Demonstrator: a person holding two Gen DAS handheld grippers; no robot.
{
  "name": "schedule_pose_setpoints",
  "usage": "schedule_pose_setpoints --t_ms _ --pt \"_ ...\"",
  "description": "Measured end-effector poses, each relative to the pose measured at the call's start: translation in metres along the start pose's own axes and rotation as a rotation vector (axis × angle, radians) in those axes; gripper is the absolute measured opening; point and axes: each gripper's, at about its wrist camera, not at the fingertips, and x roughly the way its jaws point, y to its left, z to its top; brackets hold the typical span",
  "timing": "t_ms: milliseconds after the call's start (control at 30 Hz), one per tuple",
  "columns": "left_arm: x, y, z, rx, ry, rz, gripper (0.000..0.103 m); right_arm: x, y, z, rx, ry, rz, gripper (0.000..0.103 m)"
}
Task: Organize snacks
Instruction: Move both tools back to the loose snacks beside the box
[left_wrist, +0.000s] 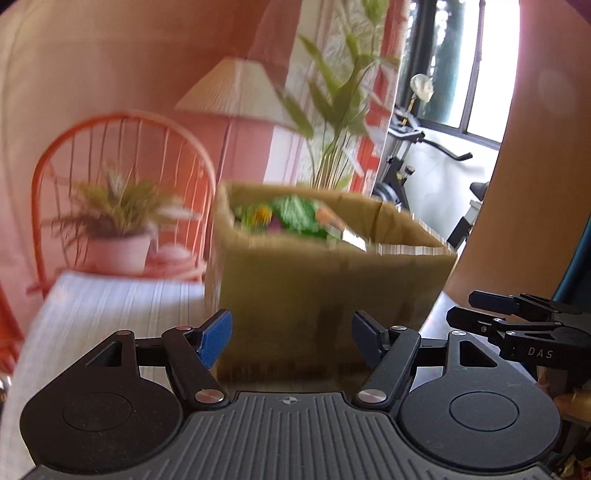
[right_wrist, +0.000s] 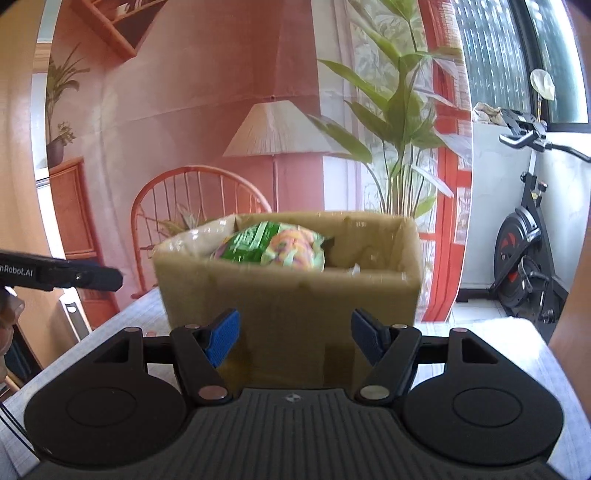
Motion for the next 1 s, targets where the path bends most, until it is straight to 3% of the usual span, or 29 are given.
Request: schedule_pose_setpoints --t_ms 100,267,367,700,1000 --pt "0.003 0.001 -0.032 -0.038 0.057 -0.012 0.076 -0.004 0.001 -0.027 0.007 0.04 0.001 0.071" --pt "0.005 -0.002 -0.082 -0.059 0.106 0.006 0.076 -0.002 -0.009 -0.074 0.133 0.142 0.023 0.071" --pt "0.008 0.001 -0.1 -0.109 0.135 0.004 0.075 -0.002 -0.003 -0.098 0.073 0.196 0.01 0.071" --pt "0.011 0.001 -0.122 -0.144 0.168 -0.003 0.072 0.001 0.035 -0.154 -0.206 0.356 0.073 0.069" --pt "0.012 -0.006 -0.133 -0.155 0.189 -0.002 0.067 0.027 0.042 -0.155 -0.229 0.388 0.108 0.069"
